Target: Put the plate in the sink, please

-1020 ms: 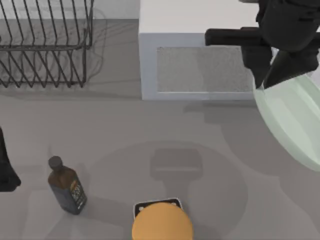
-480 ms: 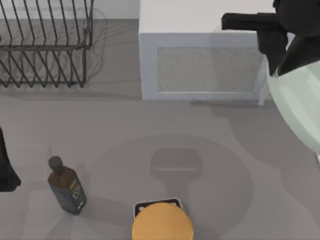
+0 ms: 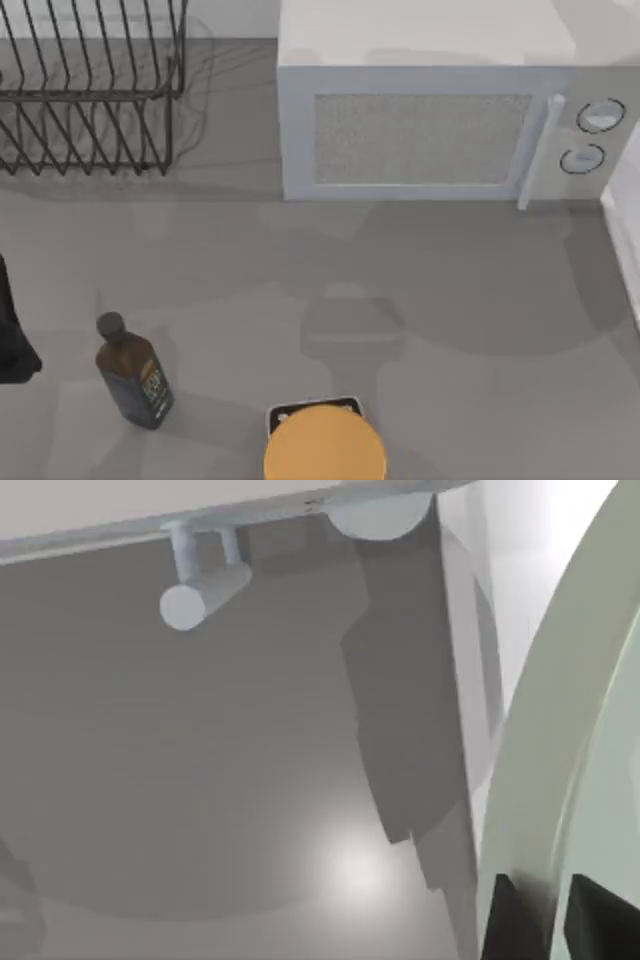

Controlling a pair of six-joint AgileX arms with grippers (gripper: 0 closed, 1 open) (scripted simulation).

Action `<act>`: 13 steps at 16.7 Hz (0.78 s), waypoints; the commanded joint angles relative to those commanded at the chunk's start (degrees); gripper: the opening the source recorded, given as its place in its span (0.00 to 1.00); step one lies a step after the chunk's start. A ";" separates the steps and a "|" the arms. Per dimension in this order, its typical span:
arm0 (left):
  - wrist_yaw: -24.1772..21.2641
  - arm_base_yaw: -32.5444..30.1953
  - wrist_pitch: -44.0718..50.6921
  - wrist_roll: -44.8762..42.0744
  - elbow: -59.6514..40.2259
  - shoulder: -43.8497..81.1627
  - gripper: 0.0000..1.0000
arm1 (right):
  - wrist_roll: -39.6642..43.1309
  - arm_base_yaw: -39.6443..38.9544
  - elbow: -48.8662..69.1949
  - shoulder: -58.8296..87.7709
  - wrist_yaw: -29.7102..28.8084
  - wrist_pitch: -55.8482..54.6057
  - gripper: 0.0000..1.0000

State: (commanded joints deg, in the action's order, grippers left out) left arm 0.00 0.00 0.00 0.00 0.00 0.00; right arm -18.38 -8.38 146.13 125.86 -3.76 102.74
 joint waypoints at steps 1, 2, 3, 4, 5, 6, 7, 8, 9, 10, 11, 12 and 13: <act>0.00 0.00 0.00 0.00 0.00 0.00 1.00 | 2.48 2.62 2.92 3.20 0.01 -0.04 0.00; 0.00 0.00 0.00 0.00 0.00 0.00 1.00 | 5.00 4.99 5.72 6.53 0.12 -0.14 0.00; 0.00 0.00 0.00 0.00 0.00 0.00 1.00 | 7.50 7.06 8.33 9.95 0.32 -0.28 0.00; 0.00 0.00 0.00 0.00 0.00 0.00 1.00 | 9.96 8.80 10.73 13.39 0.61 -0.46 0.00; 0.00 0.00 0.00 0.00 0.00 0.00 1.00 | 12.33 10.22 12.88 16.74 0.96 -0.67 0.00; 0.00 0.00 0.00 0.00 0.00 0.00 1.00 | 14.55 11.28 14.78 19.89 1.38 -0.91 0.00; 0.00 0.00 0.00 0.00 0.00 0.00 1.00 | 16.59 12.05 16.43 22.76 1.83 -1.16 0.00; 0.00 0.00 0.00 0.00 0.00 0.00 1.00 | 18.39 12.58 17.83 25.24 2.28 -1.42 0.00; 0.00 0.00 0.00 0.00 0.00 0.00 1.00 | 19.90 12.90 18.94 27.23 2.69 -1.66 0.00; 0.00 0.00 0.00 0.00 0.00 0.00 1.00 | 20.97 13.06 19.70 28.57 3.00 -1.84 0.00; 0.00 0.00 0.00 0.00 0.00 0.00 1.00 | 21.59 13.13 20.13 29.32 3.19 -1.96 0.00; 0.00 0.00 0.00 0.00 0.00 0.00 1.00 | 21.74 13.14 20.23 29.50 3.23 -1.99 0.00; 0.00 0.00 0.00 0.00 0.00 0.00 1.00 | 21.74 13.14 20.23 29.50 3.23 -1.99 0.00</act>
State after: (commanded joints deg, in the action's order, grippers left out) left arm 0.00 0.00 0.00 0.00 0.00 0.00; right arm 3.35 4.76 166.36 155.36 -0.52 100.75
